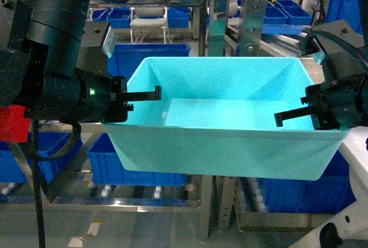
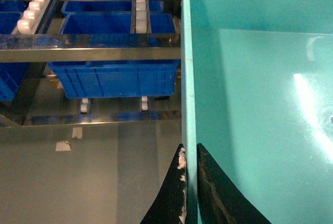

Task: Organize blue bins on left shelf correctly

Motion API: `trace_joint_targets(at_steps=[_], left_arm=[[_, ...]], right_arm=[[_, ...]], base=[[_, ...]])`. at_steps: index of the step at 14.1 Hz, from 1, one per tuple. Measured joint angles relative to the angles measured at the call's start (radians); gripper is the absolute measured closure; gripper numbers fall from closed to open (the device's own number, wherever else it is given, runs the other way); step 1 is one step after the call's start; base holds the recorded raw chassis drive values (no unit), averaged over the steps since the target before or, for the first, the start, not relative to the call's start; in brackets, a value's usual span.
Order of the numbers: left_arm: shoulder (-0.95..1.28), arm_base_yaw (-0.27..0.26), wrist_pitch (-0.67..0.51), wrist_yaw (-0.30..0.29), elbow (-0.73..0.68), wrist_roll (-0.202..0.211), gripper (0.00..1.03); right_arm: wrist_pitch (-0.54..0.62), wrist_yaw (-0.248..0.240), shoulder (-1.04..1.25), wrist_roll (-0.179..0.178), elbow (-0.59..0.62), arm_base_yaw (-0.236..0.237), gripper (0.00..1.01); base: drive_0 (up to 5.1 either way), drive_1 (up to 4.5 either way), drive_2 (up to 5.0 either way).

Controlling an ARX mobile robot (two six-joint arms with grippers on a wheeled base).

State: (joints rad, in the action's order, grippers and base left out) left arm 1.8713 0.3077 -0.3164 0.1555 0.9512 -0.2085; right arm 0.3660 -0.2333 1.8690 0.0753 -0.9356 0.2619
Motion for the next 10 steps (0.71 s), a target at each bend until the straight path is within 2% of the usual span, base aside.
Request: trace_joint_targets(at_steps=[2,3,5,8,10], left_arm=[[0.000,0.003,0.002,0.001,0.000,0.001,1.01],[0.000,0.005,0.000,0.017,-0.001,-0.001,1.01],[0.000,-0.003,-0.004,0.020,-0.001,-0.001,1.01],[0.000,-0.003,-0.003,0.019,-0.001,-0.001,1.01],[0.000,-0.004,-0.007,0.019,-0.001,-0.001,1.01]], right_arm=[[-0.015,0.000,-0.006,-0.005,0.001,0.000,0.99],[0.038,0.012,0.005,-0.002,-0.006,-0.003,0.99],[0.039,0.018,0.007,0.012,-0.024,0.000,0.99],[0.033,0.021,0.008,0.012,-0.024,0.000,0.99],[0.038,0.021,0.008,0.012,-0.024,0.000,0.99]], base=[[-4.5,4.11,0.4],[-4.5,4.11,0.4],[-4.5,4.11,0.4],[-4.5,4.11,0.4],[-0.1,0.92,-1.2]])
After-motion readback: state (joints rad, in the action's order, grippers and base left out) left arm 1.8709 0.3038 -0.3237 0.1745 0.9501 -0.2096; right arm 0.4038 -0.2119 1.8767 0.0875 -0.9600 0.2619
